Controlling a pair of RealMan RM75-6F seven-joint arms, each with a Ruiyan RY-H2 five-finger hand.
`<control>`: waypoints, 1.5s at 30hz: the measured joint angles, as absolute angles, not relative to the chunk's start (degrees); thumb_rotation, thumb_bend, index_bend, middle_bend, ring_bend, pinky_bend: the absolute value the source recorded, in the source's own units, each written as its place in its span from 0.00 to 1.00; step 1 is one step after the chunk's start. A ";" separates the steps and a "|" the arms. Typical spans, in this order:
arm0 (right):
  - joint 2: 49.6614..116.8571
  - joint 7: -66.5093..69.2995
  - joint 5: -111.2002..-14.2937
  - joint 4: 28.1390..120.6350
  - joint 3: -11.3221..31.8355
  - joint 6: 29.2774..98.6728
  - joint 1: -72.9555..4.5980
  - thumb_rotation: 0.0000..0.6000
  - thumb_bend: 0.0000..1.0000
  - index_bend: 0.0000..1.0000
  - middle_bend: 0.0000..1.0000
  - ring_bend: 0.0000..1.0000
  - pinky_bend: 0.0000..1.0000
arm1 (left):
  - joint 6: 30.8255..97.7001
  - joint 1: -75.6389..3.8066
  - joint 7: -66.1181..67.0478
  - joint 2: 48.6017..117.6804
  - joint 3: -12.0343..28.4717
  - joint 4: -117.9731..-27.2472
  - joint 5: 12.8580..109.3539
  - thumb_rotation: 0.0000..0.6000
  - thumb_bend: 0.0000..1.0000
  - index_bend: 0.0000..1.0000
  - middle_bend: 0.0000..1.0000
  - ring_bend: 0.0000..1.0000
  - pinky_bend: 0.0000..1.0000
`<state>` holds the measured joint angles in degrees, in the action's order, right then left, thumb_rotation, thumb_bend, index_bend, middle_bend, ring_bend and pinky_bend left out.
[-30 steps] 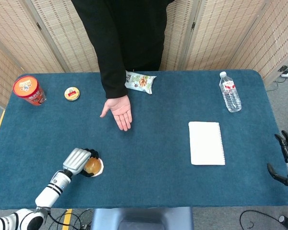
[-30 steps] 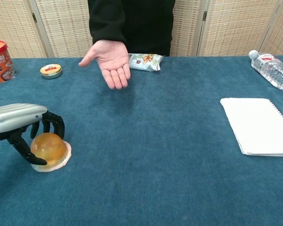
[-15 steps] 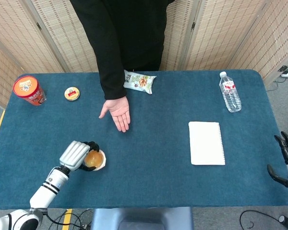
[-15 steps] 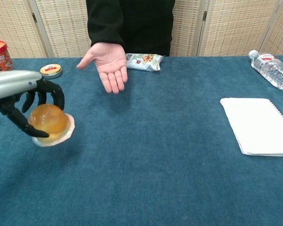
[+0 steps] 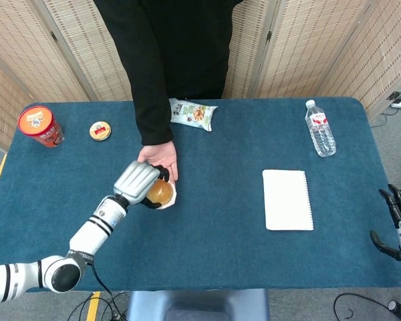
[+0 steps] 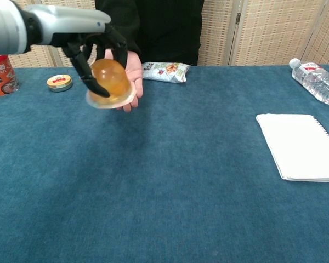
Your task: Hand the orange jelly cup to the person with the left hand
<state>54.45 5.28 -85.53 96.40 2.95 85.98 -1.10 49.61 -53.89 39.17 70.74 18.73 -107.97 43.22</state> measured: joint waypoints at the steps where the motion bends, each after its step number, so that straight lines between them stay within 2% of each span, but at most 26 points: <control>1: 54.40 5.39 -85.34 96.40 3.00 85.82 -1.14 1.00 0.28 0.00 0.00 0.00 0.00 | 48.98 -55.35 39.58 70.97 18.97 -106.69 42.00 1.00 0.24 0.52 0.60 0.54 0.64; 6: 54.09 6.01 -83.74 96.26 3.49 84.50 -1.58 1.00 0.28 0.00 0.00 0.00 0.00 | 45.09 -62.86 40.54 72.58 19.64 -99.69 35.55 1.00 0.24 0.52 0.60 0.54 0.64; 11: 53.93 6.20 -82.98 96.27 3.86 84.14 -1.75 1.00 0.28 0.00 0.00 0.00 0.00 | 42.63 -65.86 39.60 74.72 18.66 -92.85 35.24 1.00 0.24 0.49 0.58 0.53 0.64; 13: 53.96 6.14 -82.91 96.26 3.91 84.33 -1.65 1.00 0.28 0.00 0.00 0.00 0.00 | 42.28 -66.40 38.69 75.61 17.70 -90.01 36.58 1.00 0.24 0.41 0.51 0.44 0.60; 15: 53.97 6.14 -82.71 96.22 3.96 84.15 -1.68 1.00 0.28 0.00 0.00 0.00 0.00 | 42.42 -66.72 38.34 76.07 16.20 -88.42 38.05 1.00 0.24 0.27 0.36 0.26 0.46; 17: 53.96 6.10 -82.55 96.21 3.97 83.68 -1.84 1.00 0.28 0.00 0.00 0.00 0.00 | 42.90 -67.01 38.70 76.11 15.28 -88.26 38.08 1.00 0.24 0.16 0.23 0.15 0.36; 20: 53.93 5.91 -82.78 96.31 3.87 83.37 -2.01 1.00 0.28 0.00 0.00 0.00 0.00 | 44.33 -67.68 39.99 75.77 14.21 -89.37 35.17 1.00 0.20 0.06 0.12 0.06 0.28; 23: 53.98 5.65 -83.44 96.42 3.65 83.89 -1.85 1.00 0.28 0.00 0.00 0.00 0.00 | 46.74 -68.37 41.57 74.90 13.23 -92.52 31.09 1.00 0.18 0.01 0.05 0.01 0.23; 29: 54.04 5.43 -84.82 96.57 3.07 83.93 -1.83 1.00 0.28 0.00 0.00 0.00 0.00 | 53.98 -68.89 43.91 72.10 12.41 -104.04 28.23 1.00 0.17 0.00 0.02 0.00 0.20; 34: 53.91 5.54 -86.95 96.58 2.16 84.38 -1.63 1.00 0.28 0.00 0.00 0.00 0.00 | 63.71 -67.65 46.20 69.16 10.95 -117.08 27.61 1.00 0.17 0.00 0.02 0.00 0.20; 36: 53.83 5.89 -87.90 96.52 1.79 85.11 -1.33 1.00 0.28 0.00 0.00 0.00 0.00 | 69.13 -65.79 47.00 68.13 9.05 -122.22 29.13 1.00 0.17 0.00 0.02 0.00 0.19; 41: 53.97 5.91 -89.50 96.35 1.17 86.62 -0.68 1.00 0.28 0.00 0.00 0.00 0.00 | 79.85 -57.81 45.80 66.61 1.80 -127.78 40.92 1.00 0.17 0.00 0.02 0.00 0.19; 45: 54.63 3.92 -89.84 96.54 1.04 86.92 -0.56 1.00 0.28 0.00 0.00 0.00 0.00 | 86.41 -48.51 41.25 65.66 -5.80 -126.52 58.44 1.00 0.17 0.00 0.02 0.00 0.19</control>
